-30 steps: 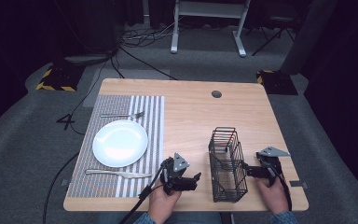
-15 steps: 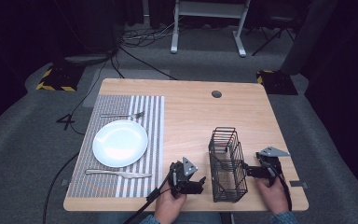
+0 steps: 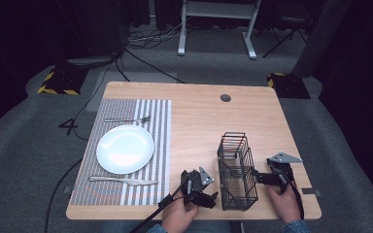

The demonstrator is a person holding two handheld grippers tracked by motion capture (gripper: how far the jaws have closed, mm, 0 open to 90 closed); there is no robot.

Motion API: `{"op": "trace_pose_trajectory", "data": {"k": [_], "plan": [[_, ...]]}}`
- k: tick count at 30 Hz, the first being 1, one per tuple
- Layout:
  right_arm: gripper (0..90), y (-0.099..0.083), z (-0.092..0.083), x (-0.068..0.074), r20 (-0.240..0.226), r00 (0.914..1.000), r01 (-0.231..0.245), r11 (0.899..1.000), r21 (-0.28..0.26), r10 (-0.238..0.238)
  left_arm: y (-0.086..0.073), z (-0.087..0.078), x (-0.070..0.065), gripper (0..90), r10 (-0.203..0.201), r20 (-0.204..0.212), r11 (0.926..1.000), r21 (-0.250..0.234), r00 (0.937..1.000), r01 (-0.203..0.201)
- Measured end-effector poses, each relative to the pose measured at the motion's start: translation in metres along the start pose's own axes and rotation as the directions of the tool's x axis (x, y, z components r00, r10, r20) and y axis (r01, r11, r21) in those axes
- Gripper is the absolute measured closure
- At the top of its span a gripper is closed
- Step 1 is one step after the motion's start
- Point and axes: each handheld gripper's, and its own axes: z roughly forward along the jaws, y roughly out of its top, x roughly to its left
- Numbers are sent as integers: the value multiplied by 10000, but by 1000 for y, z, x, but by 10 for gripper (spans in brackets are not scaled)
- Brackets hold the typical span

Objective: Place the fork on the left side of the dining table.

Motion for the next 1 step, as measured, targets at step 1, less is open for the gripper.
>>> {"op": "trace_pose_trajectory", "data": {"k": [1], "plan": [[168, 0, 0, 0, 0, 10000, 2, 10000, 1, -2, 0, 0, 0, 85, 10, 7, 10000, -15, 10000, -10]]}}
